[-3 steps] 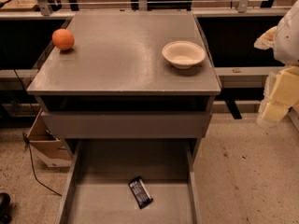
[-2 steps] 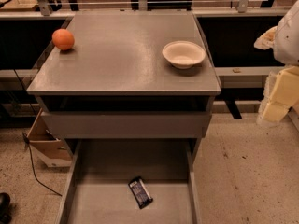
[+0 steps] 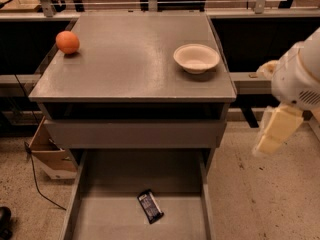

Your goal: Pick rxbar blueberry from middle drawer and place on counter

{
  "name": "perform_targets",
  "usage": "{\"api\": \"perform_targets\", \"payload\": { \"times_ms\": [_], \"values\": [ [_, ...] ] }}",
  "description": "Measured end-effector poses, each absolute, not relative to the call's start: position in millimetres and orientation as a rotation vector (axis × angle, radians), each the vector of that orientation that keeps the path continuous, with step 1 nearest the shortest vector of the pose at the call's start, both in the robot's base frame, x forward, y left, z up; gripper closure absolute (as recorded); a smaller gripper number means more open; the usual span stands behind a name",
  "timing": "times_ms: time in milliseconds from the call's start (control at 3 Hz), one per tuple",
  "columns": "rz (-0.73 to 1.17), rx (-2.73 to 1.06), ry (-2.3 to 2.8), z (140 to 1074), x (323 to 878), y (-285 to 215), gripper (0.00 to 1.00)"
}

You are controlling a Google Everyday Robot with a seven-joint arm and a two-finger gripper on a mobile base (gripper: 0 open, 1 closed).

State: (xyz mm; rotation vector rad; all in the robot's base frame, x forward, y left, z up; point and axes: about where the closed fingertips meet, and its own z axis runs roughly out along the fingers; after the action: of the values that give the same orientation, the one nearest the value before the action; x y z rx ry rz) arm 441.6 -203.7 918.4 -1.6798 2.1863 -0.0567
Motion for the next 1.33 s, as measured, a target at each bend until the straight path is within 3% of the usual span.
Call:
{"api": "perform_targets", "payload": {
  "times_ms": [1000, 1333],
  "values": [
    [0.184, -1.617, 2.245, 752, 415, -132, 0.00],
    [0.184, -1.617, 2.245, 752, 415, -132, 0.00]
  ]
}}
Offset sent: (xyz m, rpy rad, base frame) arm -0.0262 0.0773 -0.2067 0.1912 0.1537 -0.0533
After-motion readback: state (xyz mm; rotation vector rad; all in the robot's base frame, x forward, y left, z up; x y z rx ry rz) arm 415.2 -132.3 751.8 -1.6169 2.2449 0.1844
